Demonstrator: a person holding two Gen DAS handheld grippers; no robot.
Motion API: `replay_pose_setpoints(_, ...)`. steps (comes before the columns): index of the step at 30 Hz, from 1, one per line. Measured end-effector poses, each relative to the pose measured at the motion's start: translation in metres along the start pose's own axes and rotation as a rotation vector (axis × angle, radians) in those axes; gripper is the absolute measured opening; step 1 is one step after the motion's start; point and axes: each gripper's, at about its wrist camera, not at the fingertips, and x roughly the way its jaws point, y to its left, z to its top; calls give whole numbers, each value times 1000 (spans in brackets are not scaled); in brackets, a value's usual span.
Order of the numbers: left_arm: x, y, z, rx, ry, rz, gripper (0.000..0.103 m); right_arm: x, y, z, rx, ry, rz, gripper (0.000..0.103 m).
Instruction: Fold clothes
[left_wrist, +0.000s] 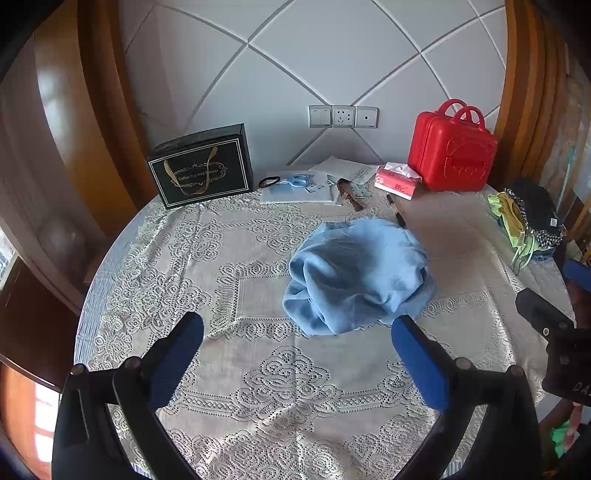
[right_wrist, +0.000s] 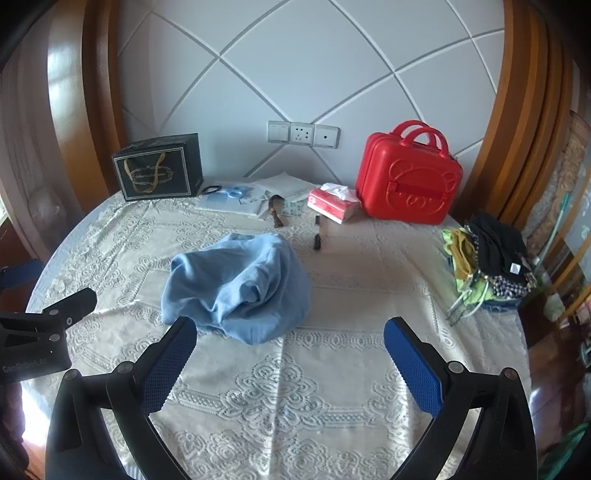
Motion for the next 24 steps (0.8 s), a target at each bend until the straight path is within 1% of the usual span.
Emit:
replay_pose_setpoints(15,-3,1,0,-5,2,-1,103,-6,2,3,-7,-7,-8,103)
replay_pose_setpoints(24,-3,-3,1,2,2,-1,103,-1,-1,3,0,0,-6,103)
